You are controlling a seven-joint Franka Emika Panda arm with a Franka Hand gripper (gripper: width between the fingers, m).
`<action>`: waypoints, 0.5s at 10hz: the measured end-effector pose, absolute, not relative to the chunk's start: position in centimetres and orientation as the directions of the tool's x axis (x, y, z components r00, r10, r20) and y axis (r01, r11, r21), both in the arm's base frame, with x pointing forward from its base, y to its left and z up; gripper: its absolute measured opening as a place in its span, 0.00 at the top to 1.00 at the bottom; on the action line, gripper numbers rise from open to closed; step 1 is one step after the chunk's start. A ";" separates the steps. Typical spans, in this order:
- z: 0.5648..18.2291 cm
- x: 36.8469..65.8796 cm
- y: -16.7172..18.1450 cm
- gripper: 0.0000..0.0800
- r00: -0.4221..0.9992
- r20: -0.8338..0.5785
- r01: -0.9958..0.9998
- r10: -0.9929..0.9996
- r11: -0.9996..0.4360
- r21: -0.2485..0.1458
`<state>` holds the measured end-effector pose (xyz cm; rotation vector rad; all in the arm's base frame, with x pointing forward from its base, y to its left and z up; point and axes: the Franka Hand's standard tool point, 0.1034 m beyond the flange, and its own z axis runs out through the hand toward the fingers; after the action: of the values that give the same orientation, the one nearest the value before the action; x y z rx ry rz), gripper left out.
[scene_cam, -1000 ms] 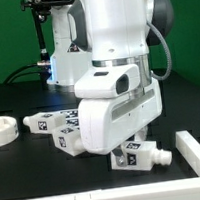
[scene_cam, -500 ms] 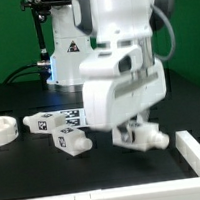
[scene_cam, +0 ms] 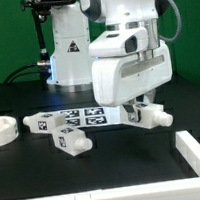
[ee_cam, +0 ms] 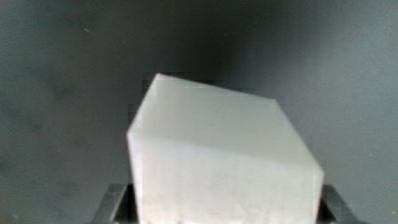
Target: Assemble stool
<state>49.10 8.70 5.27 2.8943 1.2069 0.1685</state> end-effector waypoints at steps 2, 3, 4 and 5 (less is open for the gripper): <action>4.4 47.3 8.6 0.61 0.701 0.087 0.709 0.708 -0.705 0.031; 3.4 45.5 8.7 0.61 0.702 0.081 0.708 0.707 -0.705 0.021; 2.4 44.0 8.9 0.61 0.699 0.078 0.712 0.710 -0.702 0.012; 1.5 43.3 9.1 0.61 0.705 0.070 0.708 0.706 -0.707 0.003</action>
Offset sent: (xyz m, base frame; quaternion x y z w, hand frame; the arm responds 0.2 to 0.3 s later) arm -0.0545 0.0101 -0.0305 0.0003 0.0146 0.0143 0.9998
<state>43.29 9.07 1.54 2.9229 1.2121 0.1046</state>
